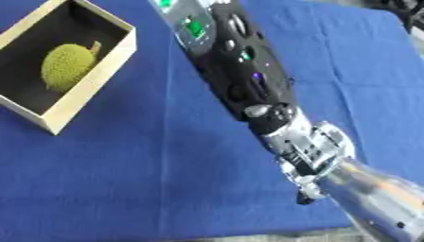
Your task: Pick up objects on the table and place them in the box.
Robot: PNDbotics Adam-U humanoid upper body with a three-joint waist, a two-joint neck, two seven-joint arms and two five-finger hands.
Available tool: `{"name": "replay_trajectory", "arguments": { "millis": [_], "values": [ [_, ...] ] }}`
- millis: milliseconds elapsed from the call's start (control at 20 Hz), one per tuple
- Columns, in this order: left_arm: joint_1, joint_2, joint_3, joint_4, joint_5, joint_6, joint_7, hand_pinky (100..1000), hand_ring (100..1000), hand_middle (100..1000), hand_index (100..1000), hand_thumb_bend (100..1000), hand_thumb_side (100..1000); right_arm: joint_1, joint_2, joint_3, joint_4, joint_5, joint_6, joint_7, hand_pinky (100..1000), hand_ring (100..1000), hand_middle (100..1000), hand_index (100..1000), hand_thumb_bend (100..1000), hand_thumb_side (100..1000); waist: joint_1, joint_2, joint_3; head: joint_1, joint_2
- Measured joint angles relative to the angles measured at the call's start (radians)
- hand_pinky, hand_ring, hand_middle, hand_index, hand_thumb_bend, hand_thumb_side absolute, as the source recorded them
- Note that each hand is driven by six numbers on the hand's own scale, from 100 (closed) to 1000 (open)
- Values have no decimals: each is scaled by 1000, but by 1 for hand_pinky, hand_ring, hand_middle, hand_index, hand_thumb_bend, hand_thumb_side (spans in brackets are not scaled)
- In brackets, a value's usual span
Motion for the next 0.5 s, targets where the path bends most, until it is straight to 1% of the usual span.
{"name": "replay_trajectory", "arguments": {
  "millis": [50, 100, 250, 300, 350, 400, 500],
  "values": [
    [5, 0, 2, 0, -3, 1, 2, 735, 535, 577, 581, 275, 277, 16, -23, -21, -25, -15, -5, -15, 756, 782, 707, 791, 100, 304, 2, -2, -7, 9, 0],
    [9, 0, 5, 0, -5, 2, 5, 734, 536, 577, 582, 277, 275, 35, -47, -40, -49, -30, -11, -29, 753, 776, 697, 772, 100, 364, 5, -4, -12, 18, 0],
    [20, 0, 12, 0, -13, 4, 13, 734, 536, 577, 582, 279, 272, 105, -119, -88, -124, -76, -22, -75, 750, 769, 688, 755, 100, 424, 14, -4, -29, 47, 0],
    [24, 0, 15, 0, -15, 5, 16, 734, 536, 577, 582, 280, 271, 129, -142, -103, -149, -92, -21, -90, 752, 770, 689, 751, 100, 460, 17, -4, -35, 57, -1],
    [25, 0, 18, 0, -18, 5, 20, 733, 536, 577, 582, 282, 270, 153, -166, -119, -175, -108, -20, -106, 754, 772, 692, 750, 100, 539, 22, -4, -40, 69, -2],
    [27, -1, 20, 0, -21, 6, 22, 733, 536, 577, 582, 282, 268, 178, -191, -136, -200, -122, -19, -121, 754, 772, 691, 750, 100, 475, 27, -2, -46, 79, -3],
    [31, -6, 25, 0, -26, 7, 29, 733, 536, 577, 582, 282, 268, 230, -242, -169, -252, -155, -19, -153, 753, 771, 688, 743, 100, 503, 41, 5, -53, 97, -10]
  ]
}}
